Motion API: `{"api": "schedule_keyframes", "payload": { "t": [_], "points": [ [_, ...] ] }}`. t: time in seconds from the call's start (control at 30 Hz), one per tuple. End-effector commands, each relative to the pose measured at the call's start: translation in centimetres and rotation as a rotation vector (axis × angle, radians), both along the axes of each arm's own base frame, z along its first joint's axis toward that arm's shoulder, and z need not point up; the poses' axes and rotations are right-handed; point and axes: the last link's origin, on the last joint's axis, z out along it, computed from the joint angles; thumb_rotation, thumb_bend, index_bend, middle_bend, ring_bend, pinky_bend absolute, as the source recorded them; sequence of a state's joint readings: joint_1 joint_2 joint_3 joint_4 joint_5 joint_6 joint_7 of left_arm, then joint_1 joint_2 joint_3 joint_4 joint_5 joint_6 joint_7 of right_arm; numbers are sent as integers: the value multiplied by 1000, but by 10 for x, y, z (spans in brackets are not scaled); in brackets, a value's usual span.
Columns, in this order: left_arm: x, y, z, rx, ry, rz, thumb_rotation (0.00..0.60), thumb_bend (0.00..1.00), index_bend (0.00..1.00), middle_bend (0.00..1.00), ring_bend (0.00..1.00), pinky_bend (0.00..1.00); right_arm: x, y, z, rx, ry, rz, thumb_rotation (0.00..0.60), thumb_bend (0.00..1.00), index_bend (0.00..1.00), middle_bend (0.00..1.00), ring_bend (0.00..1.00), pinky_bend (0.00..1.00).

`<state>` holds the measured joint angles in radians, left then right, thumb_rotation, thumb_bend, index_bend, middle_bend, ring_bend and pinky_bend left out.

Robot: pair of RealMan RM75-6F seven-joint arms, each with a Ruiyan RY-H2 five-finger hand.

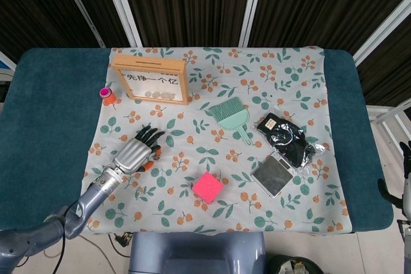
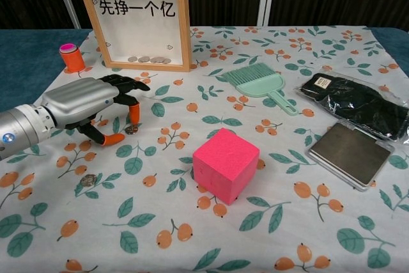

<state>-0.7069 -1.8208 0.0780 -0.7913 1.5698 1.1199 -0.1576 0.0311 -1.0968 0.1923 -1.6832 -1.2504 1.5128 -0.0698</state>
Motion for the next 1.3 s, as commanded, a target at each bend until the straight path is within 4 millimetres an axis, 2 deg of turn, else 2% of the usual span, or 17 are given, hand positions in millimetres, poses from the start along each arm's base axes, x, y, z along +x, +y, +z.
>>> {"api": "schedule_keyframes", "payload": {
  "t": [0.03,0.63,0.93,1.13,1.3],
  "points": [
    [1,0,-1,-2,-2,0,600,306,437,56,0,0,0,0,0,-1,1,0,600,394,81,54,0,0],
    [-5,0,-5,-12,43,22,600,307,465,61,0,0,0,-1,1,-7,-1,-2,600,394,81,54,0,0],
    [-4,0,-3,-6,31,19,600,341,577,87,0,0,0,0,0,-5,-1,2,600,394,81,54,0,0],
    [-9,0,-3,-4,59,44,600,389,593,89,0,0,0,0,0,-5,-6,1,600,395,81,54,0,0],
    [-8,1,0,3,50,53,600,480,623,108,0,0,0,0,0,-3,-5,2,600,394,81,54,0,0]
  ]
}}
